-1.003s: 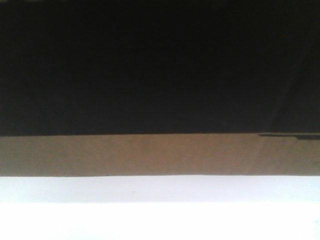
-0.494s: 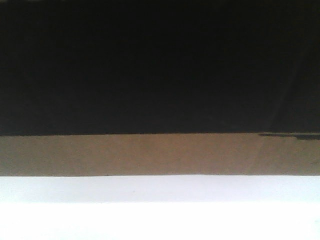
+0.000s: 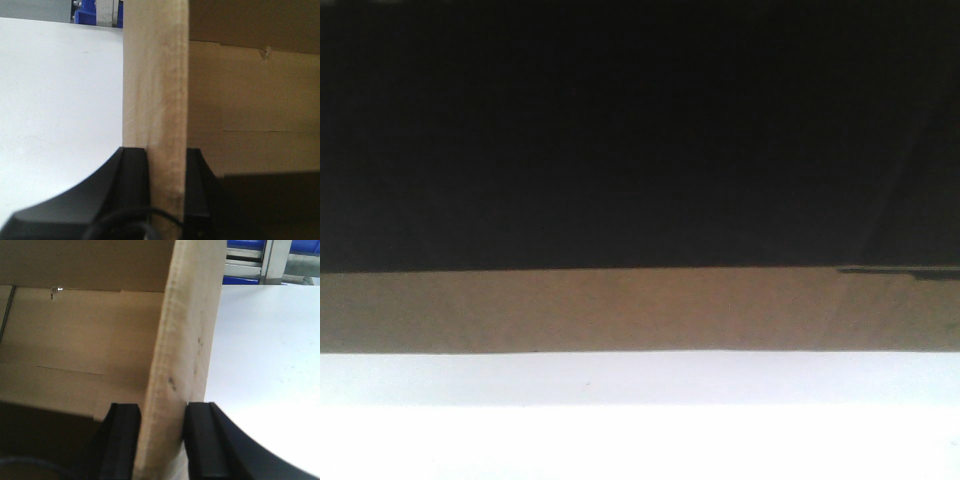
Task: Grab box from left shelf to table start
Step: 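Hold the box in both grippers while the base turns toward the white table, then lower the box onto the white table top with both grippers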
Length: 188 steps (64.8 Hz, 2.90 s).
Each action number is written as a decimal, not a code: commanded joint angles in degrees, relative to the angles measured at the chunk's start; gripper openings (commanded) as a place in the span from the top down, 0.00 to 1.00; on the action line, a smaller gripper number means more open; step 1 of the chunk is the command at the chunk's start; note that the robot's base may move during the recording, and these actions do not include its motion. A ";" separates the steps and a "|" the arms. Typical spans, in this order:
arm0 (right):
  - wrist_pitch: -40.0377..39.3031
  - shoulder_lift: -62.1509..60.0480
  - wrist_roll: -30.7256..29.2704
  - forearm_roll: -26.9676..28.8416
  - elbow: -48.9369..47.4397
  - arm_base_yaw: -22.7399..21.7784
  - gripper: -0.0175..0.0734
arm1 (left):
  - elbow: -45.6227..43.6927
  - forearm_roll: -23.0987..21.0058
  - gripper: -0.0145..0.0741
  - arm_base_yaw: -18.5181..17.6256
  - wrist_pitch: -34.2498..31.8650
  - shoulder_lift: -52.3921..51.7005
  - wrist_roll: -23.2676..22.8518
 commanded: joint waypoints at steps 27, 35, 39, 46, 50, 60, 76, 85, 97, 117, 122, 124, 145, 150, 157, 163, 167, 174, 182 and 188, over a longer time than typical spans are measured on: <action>-10.45 8.50 -0.46 -1.85 -1.26 -0.37 0.75 | -2.99 -3.87 0.95 -0.28 -11.96 9.34 -1.32; -11.05 14.43 -0.46 -0.90 -1.32 -0.37 0.75 | -3.27 -3.87 0.95 -0.28 -12.14 15.42 -1.32; -14.19 18.16 -0.51 -0.95 -1.32 -0.37 0.75 | -3.29 -3.64 0.95 -0.28 -12.65 19.23 -1.32; -19.10 21.83 -0.56 -0.95 -1.32 -0.37 0.75 | -3.29 -3.23 0.95 -0.28 -15.57 23.25 -1.32; -20.68 24.14 -0.91 -0.95 -1.32 -0.37 0.75 | -3.29 -3.23 0.95 -0.28 -17.69 25.41 -1.32; -23.72 29.47 -1.24 -0.95 -1.32 -0.37 0.75 | -4.17 -2.84 0.95 -0.28 -21.40 30.20 -1.32; -27.39 36.39 -2.42 -0.95 -1.32 -0.37 0.75 | -6.48 -1.10 0.95 -0.28 -24.32 36.59 -1.32; -30.39 38.25 -5.17 -0.95 -1.32 -0.37 0.75 | -7.55 0.56 0.95 -0.16 -25.89 39.60 -1.32; -31.49 39.69 -5.52 -0.95 -1.32 -0.37 0.75 | -7.80 0.25 0.95 -0.07 -26.05 41.44 -1.32; -31.31 41.11 -5.52 -0.89 -1.32 -0.37 0.74 | -7.80 0.25 0.95 -0.07 -25.69 42.47 -1.61; -31.21 41.11 -5.52 -0.89 -1.32 -0.37 0.74 | -7.80 0.11 0.95 -0.07 -25.93 42.62 -1.79; -31.09 41.11 -5.52 -0.89 -1.32 -0.37 0.74 | -7.80 0.11 0.95 -0.07 -25.93 42.66 -1.79; -32.85 41.19 -5.54 -0.41 -1.32 -0.37 0.29 | -7.80 0.00 0.33 -0.07 -25.58 44.09 -1.79; -32.75 41.19 -5.54 -0.28 -1.32 -0.37 0.29 | -7.80 0.00 0.23 -0.07 -26.23 44.22 -1.79; -33.49 41.19 -5.70 -0.28 -1.32 -0.37 0.29 | -7.80 1.40 0.24 -0.07 -26.28 44.22 -1.79; -34.62 40.70 -5.70 -0.19 -1.37 -0.37 0.29 | -7.91 1.40 0.28 -0.07 -26.28 44.12 -1.79; -34.53 40.12 -5.70 -0.08 -1.73 -0.37 0.30 | -8.49 1.40 0.31 -0.07 -25.99 44.01 -1.79; -32.87 38.42 -5.70 -0.08 -3.63 -0.37 0.38 | -11.65 1.72 0.47 -0.07 -21.37 43.53 -1.79; -32.66 35.61 -5.70 -0.08 -4.85 -0.37 0.70 | -15.21 2.16 0.83 -0.07 -16.49 42.07 -1.79; -33.40 34.13 -5.70 -0.02 -4.85 -0.37 0.73 | -15.77 2.86 0.94 -0.07 -16.66 41.16 -1.79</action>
